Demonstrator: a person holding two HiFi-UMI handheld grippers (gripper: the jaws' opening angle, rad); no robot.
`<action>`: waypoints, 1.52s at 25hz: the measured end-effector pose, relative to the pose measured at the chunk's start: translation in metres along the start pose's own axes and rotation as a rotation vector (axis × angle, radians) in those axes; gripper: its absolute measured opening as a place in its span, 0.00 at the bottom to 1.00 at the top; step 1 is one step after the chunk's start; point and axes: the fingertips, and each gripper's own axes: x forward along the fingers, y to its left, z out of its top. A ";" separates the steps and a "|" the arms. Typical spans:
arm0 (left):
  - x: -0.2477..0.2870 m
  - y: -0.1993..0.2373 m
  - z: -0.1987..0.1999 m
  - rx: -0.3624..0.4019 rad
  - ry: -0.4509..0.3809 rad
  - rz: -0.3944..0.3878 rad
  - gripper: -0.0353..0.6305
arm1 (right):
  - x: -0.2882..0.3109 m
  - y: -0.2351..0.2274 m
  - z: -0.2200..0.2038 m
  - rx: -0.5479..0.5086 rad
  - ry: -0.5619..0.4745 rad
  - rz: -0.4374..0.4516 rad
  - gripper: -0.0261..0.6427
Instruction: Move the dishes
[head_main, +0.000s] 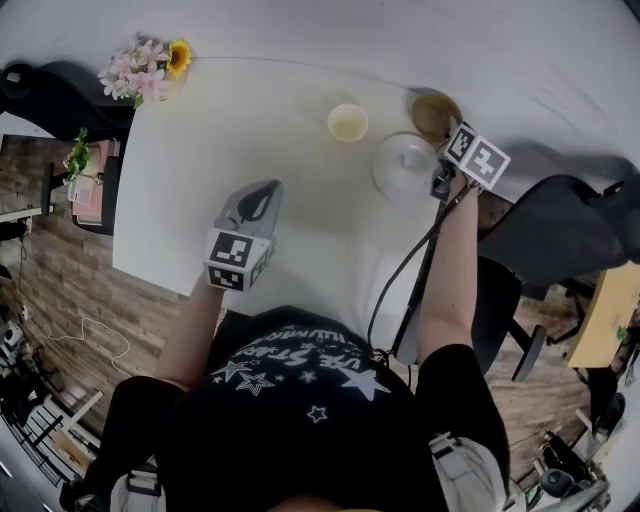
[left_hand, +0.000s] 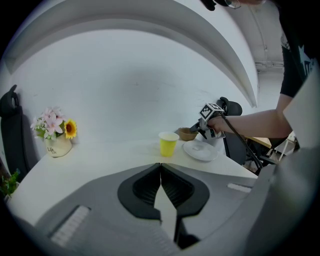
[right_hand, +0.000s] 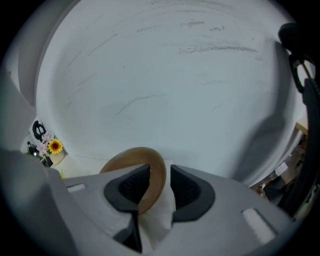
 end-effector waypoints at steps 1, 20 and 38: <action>-0.001 0.001 0.001 0.000 -0.005 0.000 0.07 | -0.002 0.000 0.001 0.000 -0.005 -0.002 0.25; -0.062 0.041 0.002 0.015 -0.109 -0.115 0.07 | -0.126 0.075 -0.012 -0.042 -0.186 -0.084 0.30; -0.148 0.154 -0.014 0.107 -0.172 -0.326 0.07 | -0.225 0.231 -0.083 -0.004 -0.278 -0.255 0.05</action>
